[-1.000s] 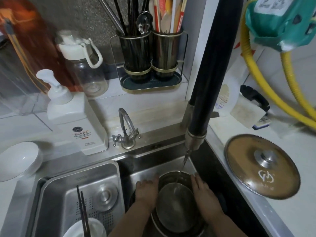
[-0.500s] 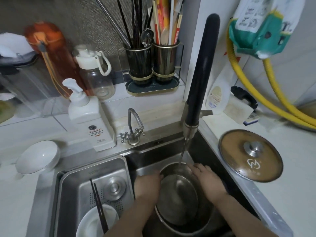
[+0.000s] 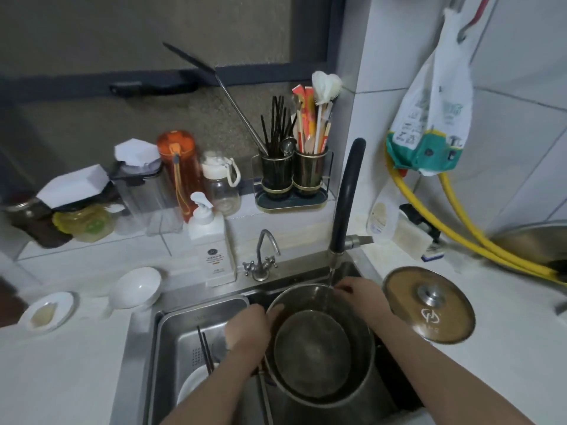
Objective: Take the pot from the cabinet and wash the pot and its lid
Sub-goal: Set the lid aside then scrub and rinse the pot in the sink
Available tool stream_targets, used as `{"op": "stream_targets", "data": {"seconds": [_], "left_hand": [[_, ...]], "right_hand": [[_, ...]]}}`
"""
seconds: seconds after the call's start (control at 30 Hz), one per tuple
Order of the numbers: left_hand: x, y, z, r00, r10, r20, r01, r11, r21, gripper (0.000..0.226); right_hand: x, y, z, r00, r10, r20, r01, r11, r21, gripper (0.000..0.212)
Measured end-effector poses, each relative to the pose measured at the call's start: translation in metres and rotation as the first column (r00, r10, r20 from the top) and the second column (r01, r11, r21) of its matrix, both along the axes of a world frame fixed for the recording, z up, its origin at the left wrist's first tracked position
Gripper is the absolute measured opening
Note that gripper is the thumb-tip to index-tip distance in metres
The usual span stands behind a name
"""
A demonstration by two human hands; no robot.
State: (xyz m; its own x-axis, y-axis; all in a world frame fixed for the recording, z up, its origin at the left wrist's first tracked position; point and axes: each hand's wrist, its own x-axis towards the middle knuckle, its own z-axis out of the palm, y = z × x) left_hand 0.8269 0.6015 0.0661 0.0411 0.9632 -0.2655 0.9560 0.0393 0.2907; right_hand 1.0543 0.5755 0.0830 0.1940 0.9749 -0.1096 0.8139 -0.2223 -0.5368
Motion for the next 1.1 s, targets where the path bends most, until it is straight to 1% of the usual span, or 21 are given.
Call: {"op": "stream_targets", "data": {"seconds": [0.07, 0.13, 0.2, 0.23, 0.27, 0.3, 0.33, 0.37, 0.43, 0.47, 0.5, 0.53, 0.57, 0.67, 0.7, 0.77, 0.83, 0.9, 0.97, 1.03, 1.1], "left_hand": [[-0.009, -0.004, 0.007, 0.998, 0.056, 0.034, -0.055, 0.998, -0.009, 0.062], [-0.019, -0.007, 0.010, 0.992, 0.101, 0.073, -0.100, 0.995, -0.016, 0.063], [-0.026, -0.010, 0.014, 0.983, 0.158, 0.098, -0.154, 0.987, -0.043, 0.062], [-0.030, -0.011, 0.016, 0.977, 0.186, 0.108, -0.181, 0.982, -0.054, 0.062], [-0.032, -0.012, 0.018, 0.969, 0.213, 0.124, -0.206, 0.976, -0.065, 0.062], [-0.035, -0.013, 0.019, 0.961, 0.239, 0.143, -0.229, 0.970, -0.079, 0.062], [-0.035, -0.014, 0.020, 0.951, 0.264, 0.163, -0.252, 0.963, -0.092, 0.061], [-0.036, -0.015, 0.020, 0.941, 0.287, 0.178, -0.272, 0.956, -0.105, 0.060], [-0.037, -0.017, 0.020, 0.919, 0.340, 0.202, -0.317, 0.938, -0.137, 0.060], [-0.037, -0.019, 0.019, 0.905, 0.365, 0.220, -0.336, 0.928, -0.158, 0.061], [-0.038, -0.020, 0.016, 0.893, 0.382, 0.237, -0.347, 0.921, -0.175, 0.061], [-0.038, -0.023, 0.015, 0.884, 0.394, 0.251, -0.354, 0.916, -0.191, 0.061], [-0.038, -0.025, 0.013, 0.877, 0.404, 0.260, -0.361, 0.911, -0.198, 0.059], [-0.040, -0.027, 0.016, 0.888, 0.376, 0.265, -0.333, 0.922, -0.196, 0.055], [-0.041, -0.026, 0.020, 0.899, 0.354, 0.260, -0.310, 0.931, -0.194, 0.054], [-0.038, -0.025, 0.036, 0.926, 0.301, 0.226, -0.267, 0.948, -0.172, 0.048], [-0.031, -0.025, 0.055, 0.960, 0.233, 0.157, -0.215, 0.969, -0.123, 0.041], [-0.022, -0.029, 0.073, 0.983, 0.159, 0.091, -0.155, 0.987, -0.046, 0.036], [-0.017, -0.034, 0.081, 0.989, 0.116, 0.089, -0.118, 0.993, 0.015, 0.034], [-0.017, -0.038, 0.079, 0.981, 0.112, 0.156, -0.119, 0.992, 0.035, 0.037], [-0.020, -0.041, 0.069, 0.958, 0.155, 0.241, -0.162, 0.987, 0.011, 0.040]], "right_hand": [[-0.006, -0.003, 0.005, 0.995, 0.047, 0.092, -0.051, 0.998, 0.038, 0.015], [-0.009, -0.006, 0.001, 0.966, 0.076, 0.247, -0.108, 0.987, 0.118, 0.017], [-0.007, -0.008, -0.009, 0.923, 0.064, 0.378, -0.123, 0.983, 0.134, 0.029], [-0.007, -0.011, -0.013, 0.924, 0.037, 0.379, -0.091, 0.988, 0.125, 0.038], [-0.007, -0.013, -0.021, 0.948, -0.007, 0.318, -0.031, 0.993, 0.114, 0.048], [-0.007, -0.016, -0.027, 0.977, -0.052, 0.206, 0.028, 0.993, 0.117, 0.059], [-0.010, -0.020, -0.028, 0.994, -0.102, 0.039, 0.096, 0.988, 0.123, 0.070], [-0.015, -0.025, -0.026, 0.979, -0.141, -0.145, 0.159, 0.979, 0.129, 0.078], [-0.026, -0.034, -0.024, 0.865, -0.172, -0.471, 0.263, 0.956, 0.133, 0.087], [-0.032, -0.038, -0.023, 0.799, -0.194, -0.569, 0.291, 0.953, 0.084, 0.091], [-0.037, -0.040, -0.024, 0.758, -0.224, -0.613, 0.301, 0.953, 0.024, 0.094], [-0.042, -0.040, -0.027, 0.746, -0.257, -0.615, 0.310, 0.950, -0.020, 0.094], [-0.045, -0.041, -0.031, 0.754, -0.278, -0.595, 0.317, 0.948, -0.041, 0.087], [-0.045, -0.037, -0.032, 0.784, -0.275, -0.557, 0.326, 0.945, -0.008, 0.039], [-0.045, -0.035, -0.031, 0.787, -0.266, -0.556, 0.320, 0.947, 0.001, 0.029], [-0.042, -0.032, -0.032, 0.777, -0.255, -0.576, 0.312, 0.950, 0.002, 0.025], [-0.042, -0.028, -0.037, 0.677, -0.321, -0.662, 0.367, 0.927, -0.074, 0.028], [-0.044, -0.025, -0.046, 0.598, -0.387, -0.702, 0.407, 0.901, -0.151, 0.020], [-0.044, -0.023, -0.052, 0.623, -0.408, -0.667, 0.398, 0.900, -0.179, 0.015], [-0.042, -0.020, -0.051, 0.678, -0.419, -0.604, 0.376, 0.904, -0.205, 0.017], [-0.036, -0.015, -0.049, 0.765, -0.401, -0.505, 0.357, 0.915, -0.186, 0.020]]}}
